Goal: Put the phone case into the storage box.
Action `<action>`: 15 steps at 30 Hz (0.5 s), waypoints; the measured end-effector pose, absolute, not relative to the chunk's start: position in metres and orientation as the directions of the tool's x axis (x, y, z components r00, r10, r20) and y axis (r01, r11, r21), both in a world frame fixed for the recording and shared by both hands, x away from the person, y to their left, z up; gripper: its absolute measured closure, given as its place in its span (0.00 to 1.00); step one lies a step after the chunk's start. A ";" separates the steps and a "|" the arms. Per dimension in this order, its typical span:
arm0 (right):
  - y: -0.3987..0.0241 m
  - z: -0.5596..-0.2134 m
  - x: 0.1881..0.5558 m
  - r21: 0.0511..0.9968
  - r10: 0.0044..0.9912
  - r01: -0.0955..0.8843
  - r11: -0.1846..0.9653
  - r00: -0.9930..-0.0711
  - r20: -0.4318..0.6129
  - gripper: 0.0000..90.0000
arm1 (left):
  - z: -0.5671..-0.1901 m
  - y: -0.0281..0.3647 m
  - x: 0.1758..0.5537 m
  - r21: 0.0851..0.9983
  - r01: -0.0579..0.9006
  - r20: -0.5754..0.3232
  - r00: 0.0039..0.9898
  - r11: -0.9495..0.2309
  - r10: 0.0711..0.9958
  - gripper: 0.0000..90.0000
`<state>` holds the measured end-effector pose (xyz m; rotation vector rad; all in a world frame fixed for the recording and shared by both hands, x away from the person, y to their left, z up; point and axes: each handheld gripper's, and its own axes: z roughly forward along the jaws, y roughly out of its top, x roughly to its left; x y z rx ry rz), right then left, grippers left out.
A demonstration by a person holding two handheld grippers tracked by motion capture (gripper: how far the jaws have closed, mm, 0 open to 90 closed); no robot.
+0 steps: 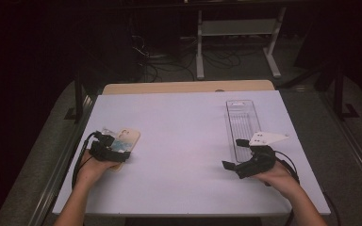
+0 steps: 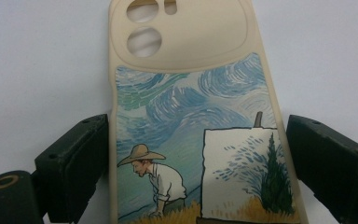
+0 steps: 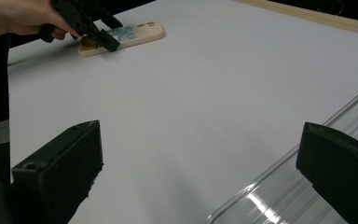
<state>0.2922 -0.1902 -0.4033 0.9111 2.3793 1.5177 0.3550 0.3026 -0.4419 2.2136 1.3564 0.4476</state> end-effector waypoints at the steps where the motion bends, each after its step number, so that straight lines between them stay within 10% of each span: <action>1: -0.190 -0.403 0.292 0.869 0.579 0.399 0.293 -0.797 0.171 0.00 | -0.442 0.302 0.355 0.577 0.726 0.016 0.448 -0.374 0.894 0.09; 15: -0.190 -0.403 0.292 0.868 0.579 0.401 0.293 -0.797 0.173 0.00 | -0.441 0.303 0.355 0.586 0.710 0.016 0.471 -0.390 0.882 0.12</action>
